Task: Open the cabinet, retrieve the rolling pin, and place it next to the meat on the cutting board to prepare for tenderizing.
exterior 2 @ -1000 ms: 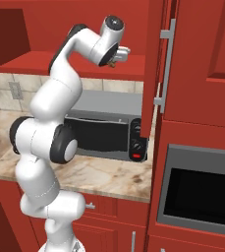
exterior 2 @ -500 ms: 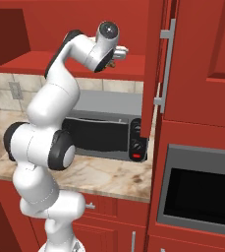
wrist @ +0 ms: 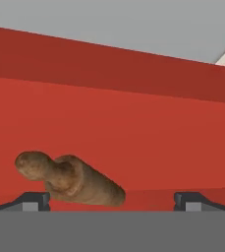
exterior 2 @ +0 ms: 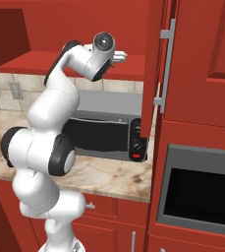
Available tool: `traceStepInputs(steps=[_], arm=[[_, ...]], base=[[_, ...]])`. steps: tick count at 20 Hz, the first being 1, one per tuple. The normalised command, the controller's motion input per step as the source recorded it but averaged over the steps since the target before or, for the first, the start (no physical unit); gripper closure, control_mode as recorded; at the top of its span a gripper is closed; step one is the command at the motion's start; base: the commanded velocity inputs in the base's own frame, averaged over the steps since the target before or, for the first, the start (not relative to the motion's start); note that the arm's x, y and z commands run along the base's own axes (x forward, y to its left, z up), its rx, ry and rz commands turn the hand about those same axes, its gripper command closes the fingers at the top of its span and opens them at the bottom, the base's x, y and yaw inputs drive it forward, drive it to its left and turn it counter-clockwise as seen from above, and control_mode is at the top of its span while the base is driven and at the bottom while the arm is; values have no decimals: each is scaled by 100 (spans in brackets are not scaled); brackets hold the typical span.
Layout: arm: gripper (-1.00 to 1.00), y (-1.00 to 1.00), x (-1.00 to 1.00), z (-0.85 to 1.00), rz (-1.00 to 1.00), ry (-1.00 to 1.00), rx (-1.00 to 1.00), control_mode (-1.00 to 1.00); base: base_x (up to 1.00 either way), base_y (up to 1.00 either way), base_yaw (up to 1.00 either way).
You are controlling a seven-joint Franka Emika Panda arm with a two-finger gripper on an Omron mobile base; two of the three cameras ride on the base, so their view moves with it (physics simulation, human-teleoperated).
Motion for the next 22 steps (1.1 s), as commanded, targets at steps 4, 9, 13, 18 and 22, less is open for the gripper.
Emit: traceStepInputs(steps=[4,9,13,18,22], arm=[[-100,-40,26,-23,7,0,-7,-100],[-100,-39,34,-14,8,0,-6,-100],[-100,-35,30,-16,8,0,-5,-100],[-100,-25,15,-20,11,0,-2,-100],[-100,-24,1,-27,15,0,0,-100]], base=[[0,0,0],[0,0,0],[0,0,0],[0,0,0],[0,0,0]])
